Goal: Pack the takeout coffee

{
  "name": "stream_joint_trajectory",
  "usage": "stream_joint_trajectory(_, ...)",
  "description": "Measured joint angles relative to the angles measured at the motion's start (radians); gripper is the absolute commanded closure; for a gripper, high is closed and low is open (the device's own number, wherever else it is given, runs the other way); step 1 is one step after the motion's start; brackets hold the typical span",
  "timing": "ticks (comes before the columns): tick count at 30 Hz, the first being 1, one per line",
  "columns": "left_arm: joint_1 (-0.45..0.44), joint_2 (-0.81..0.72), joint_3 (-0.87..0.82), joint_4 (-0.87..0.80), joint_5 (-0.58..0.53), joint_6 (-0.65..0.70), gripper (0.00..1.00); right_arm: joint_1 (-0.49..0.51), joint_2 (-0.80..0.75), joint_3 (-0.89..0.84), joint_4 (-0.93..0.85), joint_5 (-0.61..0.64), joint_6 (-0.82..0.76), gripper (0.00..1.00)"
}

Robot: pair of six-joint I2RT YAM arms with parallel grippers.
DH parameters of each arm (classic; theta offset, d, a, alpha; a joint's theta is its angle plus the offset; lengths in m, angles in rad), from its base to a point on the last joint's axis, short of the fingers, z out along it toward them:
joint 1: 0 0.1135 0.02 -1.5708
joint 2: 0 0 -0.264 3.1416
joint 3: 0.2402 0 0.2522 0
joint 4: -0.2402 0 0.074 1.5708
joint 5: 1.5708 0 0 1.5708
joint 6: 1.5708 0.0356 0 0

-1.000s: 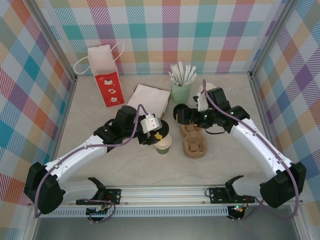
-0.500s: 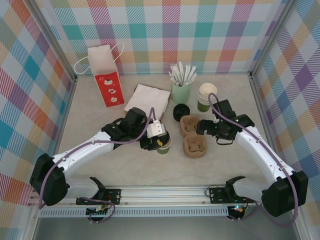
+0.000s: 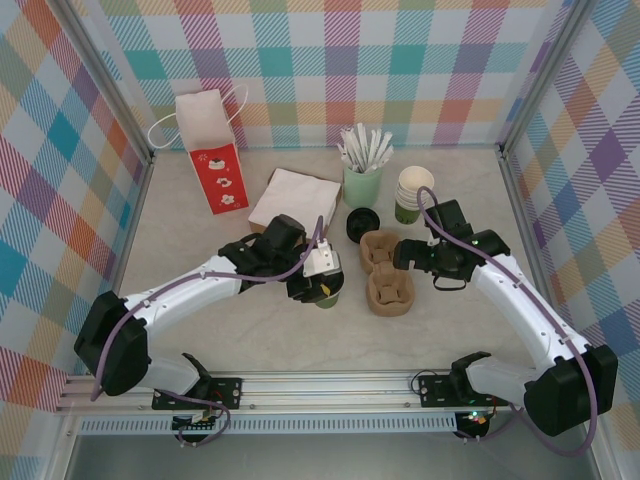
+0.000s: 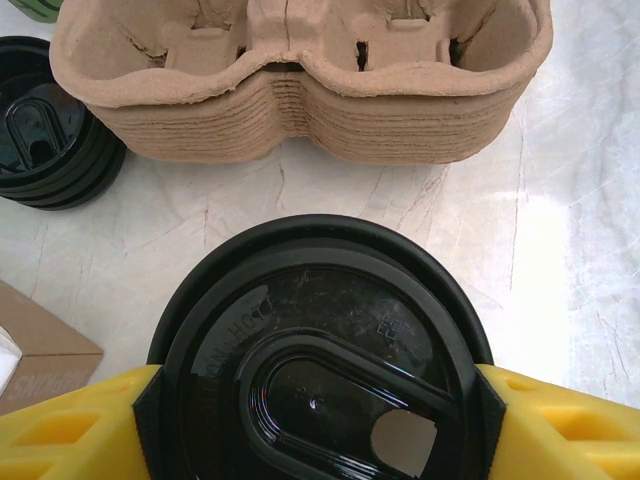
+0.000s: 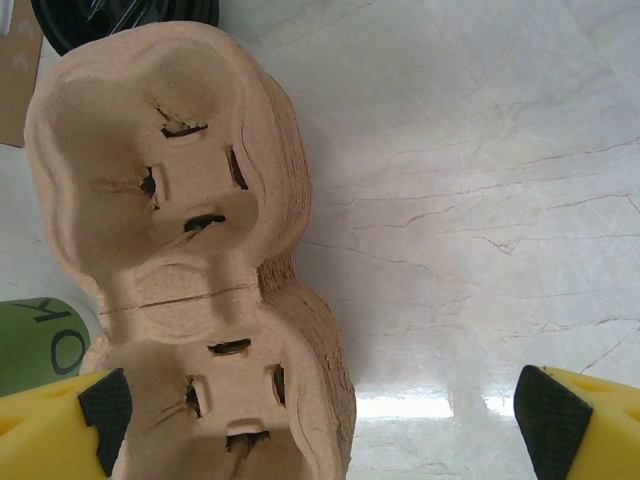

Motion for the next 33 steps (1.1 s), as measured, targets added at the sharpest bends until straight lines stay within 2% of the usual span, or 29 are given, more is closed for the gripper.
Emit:
stream_joint_trajectory(21, 0.000, 0.044, 0.033, -0.026, 0.004, 0.016, 0.28, 0.000, 0.016, -0.005, 0.021, -0.027, 0.000, 0.00)
stream_joint_trajectory(33, -0.001, 0.044, 0.069, -0.099, 0.005, 0.038, 0.28, 0.000, 0.018, -0.006, 0.021, -0.034, 0.000, 0.00)
